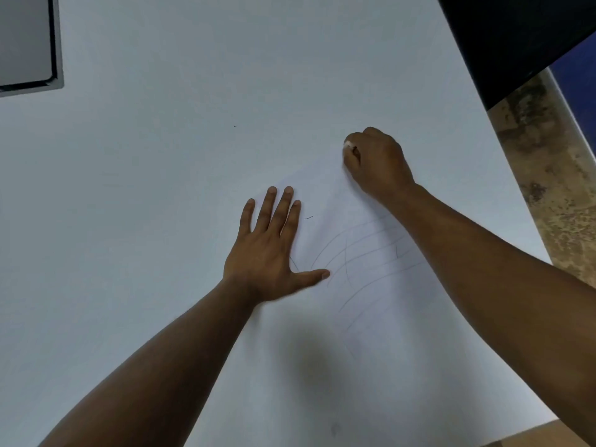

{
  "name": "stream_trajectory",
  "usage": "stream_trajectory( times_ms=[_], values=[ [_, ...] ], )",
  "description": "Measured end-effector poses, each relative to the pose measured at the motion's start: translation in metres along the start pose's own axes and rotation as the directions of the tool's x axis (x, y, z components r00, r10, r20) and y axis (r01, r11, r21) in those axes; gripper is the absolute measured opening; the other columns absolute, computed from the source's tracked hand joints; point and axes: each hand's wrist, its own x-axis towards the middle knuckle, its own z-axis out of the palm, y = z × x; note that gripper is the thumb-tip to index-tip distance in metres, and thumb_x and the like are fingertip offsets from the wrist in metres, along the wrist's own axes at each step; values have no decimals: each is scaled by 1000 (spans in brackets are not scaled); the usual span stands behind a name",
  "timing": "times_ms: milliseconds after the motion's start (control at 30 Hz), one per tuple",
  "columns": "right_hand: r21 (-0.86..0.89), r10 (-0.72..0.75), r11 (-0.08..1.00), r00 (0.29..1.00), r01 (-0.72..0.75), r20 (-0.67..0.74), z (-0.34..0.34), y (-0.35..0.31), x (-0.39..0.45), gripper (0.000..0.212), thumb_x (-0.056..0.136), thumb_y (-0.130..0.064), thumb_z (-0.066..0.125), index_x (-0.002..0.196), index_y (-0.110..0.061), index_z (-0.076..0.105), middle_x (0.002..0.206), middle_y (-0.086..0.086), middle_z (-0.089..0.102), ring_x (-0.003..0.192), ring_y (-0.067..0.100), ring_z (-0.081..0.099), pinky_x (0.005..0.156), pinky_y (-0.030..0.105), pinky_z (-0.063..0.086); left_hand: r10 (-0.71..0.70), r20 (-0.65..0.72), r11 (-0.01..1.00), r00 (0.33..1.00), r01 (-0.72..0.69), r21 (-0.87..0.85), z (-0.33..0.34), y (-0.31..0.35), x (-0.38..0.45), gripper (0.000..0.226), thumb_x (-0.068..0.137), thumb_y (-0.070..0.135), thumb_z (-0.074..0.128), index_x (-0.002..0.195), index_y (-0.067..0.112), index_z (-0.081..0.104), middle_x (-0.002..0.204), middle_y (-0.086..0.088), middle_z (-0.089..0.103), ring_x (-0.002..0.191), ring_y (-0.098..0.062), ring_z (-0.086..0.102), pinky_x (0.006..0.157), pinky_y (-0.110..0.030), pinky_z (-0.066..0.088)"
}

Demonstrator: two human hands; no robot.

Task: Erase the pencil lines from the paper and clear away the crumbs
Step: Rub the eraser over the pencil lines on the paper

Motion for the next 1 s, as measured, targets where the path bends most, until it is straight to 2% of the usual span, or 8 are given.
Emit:
stream_trajectory(
  times_ms=[100,200,367,633,767,867,933,1000],
  values=[
    [148,60,987,998,-56,-20,-15,-5,-15,22,95,-21,51,81,-12,64,69,1,55,66,18,51,66,37,48,3,-6,1000,1000,-3,-4,0,-1,0,122,80,99,16,165,13,-4,171,-6,-21,156,-25,-25,127,-57,-1],
    [344,257,911,965,-226,-47,-25,-23,-63,14,95,-23,61,92,-15,71,74,0,66,68,16,60,70,28,49,11,-25,1000,1000,-12,-22,1,-1,0,120,82,97,17,165,12,-3,171,-7,-19,157,-25,-23,127,-57,1],
    [628,589,571,797,-529,136,-15,-62,-137,6,95,-28,64,95,-23,68,81,-2,73,68,16,70,66,35,57,29,-65,999,997,-31,-35,2,-2,-1,113,88,91,21,165,12,1,172,-7,-15,158,-27,-19,127,-58,4],
    [779,808,325,586,-536,66,1,-82,-113,12,98,-22,60,99,-12,66,82,2,73,65,17,70,56,25,54,25,-37,999,999,-26,-20,2,-2,-1,112,87,92,15,165,14,-5,171,-5,-18,156,-25,-25,127,-56,-2],
    [800,816,307,575,-515,57,5,-82,-99,9,98,-20,60,96,-14,66,81,3,73,63,14,69,56,24,55,7,-37,1000,999,-7,-13,3,-2,0,113,87,91,15,164,11,-6,171,-6,-18,156,-25,-25,127,-55,-2],
    [778,795,354,605,-519,42,9,-78,-100,8,96,-20,63,95,-14,69,86,3,72,65,15,69,56,23,54,-7,-37,1000,999,7,-10,3,-1,0,113,88,90,15,164,10,-6,171,-6,-19,156,-24,-25,128,-53,-2],
    [726,748,428,662,-538,50,11,-74,-103,8,93,-22,66,92,-17,72,88,0,72,71,16,69,61,28,56,-15,-36,1000,999,14,-12,3,-1,-1,113,88,90,17,164,10,-4,171,-5,-18,156,-23,-25,128,-53,-2],
    [635,651,566,758,-526,47,9,-70,-105,10,93,-25,67,95,-18,74,88,-4,72,77,11,67,72,29,58,-13,-35,1000,999,13,-12,3,-1,0,113,88,90,18,164,9,-2,172,-5,-16,157,-23,-23,128,-53,-1]
  ],
)
